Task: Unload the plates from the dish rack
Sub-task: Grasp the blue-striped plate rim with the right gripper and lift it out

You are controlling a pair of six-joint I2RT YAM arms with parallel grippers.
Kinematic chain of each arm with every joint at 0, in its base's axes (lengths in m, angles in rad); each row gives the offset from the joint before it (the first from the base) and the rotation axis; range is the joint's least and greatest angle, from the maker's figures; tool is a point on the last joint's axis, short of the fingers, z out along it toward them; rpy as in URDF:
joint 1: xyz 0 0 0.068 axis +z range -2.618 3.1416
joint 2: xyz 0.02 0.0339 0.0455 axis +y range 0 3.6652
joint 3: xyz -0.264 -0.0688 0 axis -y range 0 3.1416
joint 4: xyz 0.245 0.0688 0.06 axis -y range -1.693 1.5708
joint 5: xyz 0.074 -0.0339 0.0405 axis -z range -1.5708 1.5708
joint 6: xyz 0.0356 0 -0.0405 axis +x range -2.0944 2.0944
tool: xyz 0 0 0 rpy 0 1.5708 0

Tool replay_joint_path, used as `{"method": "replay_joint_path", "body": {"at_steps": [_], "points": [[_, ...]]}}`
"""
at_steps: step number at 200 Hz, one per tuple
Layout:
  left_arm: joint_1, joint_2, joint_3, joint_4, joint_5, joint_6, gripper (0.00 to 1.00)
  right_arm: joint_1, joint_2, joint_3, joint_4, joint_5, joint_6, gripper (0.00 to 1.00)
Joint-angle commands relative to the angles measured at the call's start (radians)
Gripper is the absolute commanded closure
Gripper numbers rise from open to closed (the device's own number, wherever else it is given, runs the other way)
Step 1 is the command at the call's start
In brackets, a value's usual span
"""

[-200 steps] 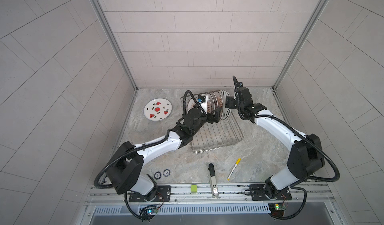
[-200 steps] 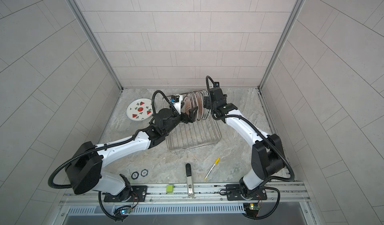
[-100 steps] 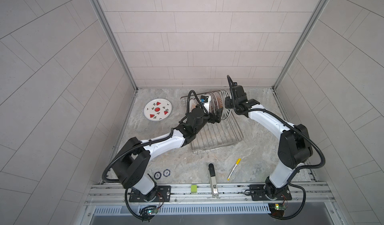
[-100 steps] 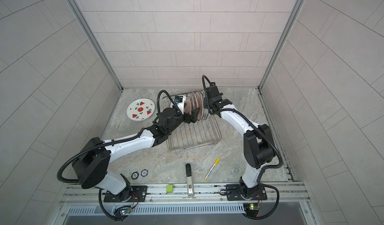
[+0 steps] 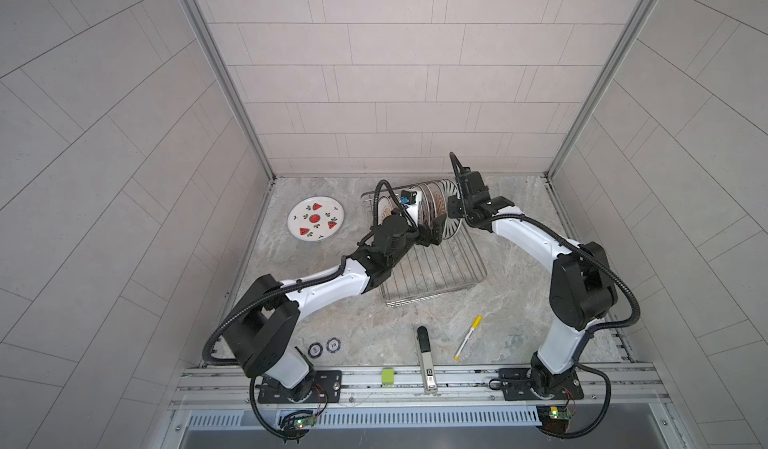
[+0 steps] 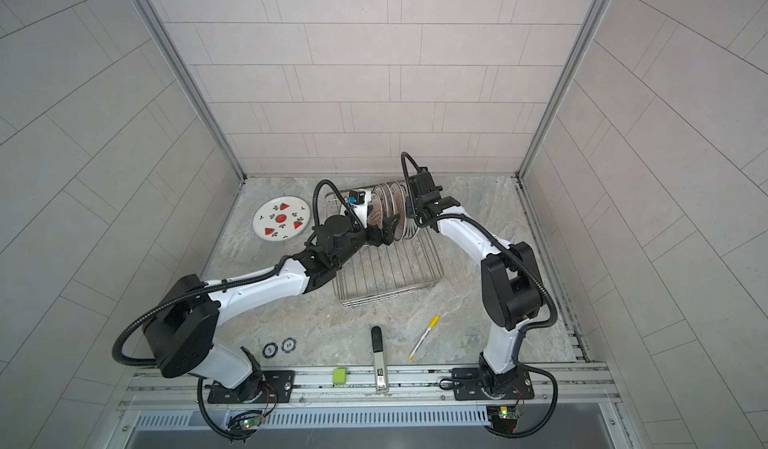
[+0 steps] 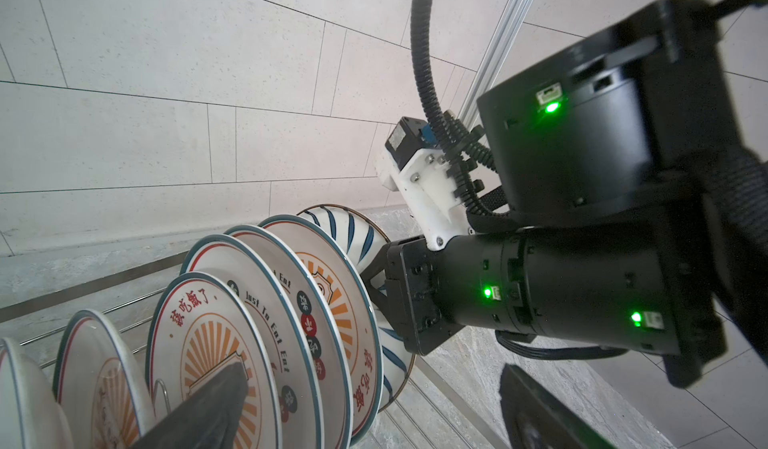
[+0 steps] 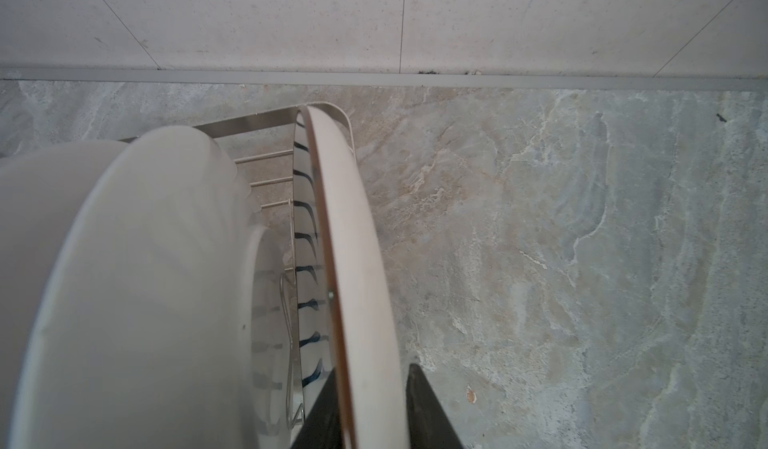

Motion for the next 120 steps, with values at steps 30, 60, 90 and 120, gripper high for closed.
{"method": "replay_joint_path", "body": {"at_steps": [30, 60, 90, 120], "points": [[0.000, -0.035, -0.021, 0.035, -0.031, -0.014, 0.00, 0.014, 0.020, 0.024, -0.034, -0.003, -0.007, 0.74], [0.001, -0.057, -0.046, 0.051, -0.040, -0.022, 0.00, 0.019, 0.028, 0.030, -0.050, 0.027, -0.008, 0.79], [0.003, -0.063, -0.102, 0.135, -0.106, -0.059, 0.00, 0.035, 0.023, 0.039, -0.067, 0.067, -0.012, 0.85], [0.003, -0.094, -0.112, 0.116, -0.107, -0.058, 0.00, 0.054, -0.004, 0.034, -0.076, 0.129, -0.013, 0.86]]}}
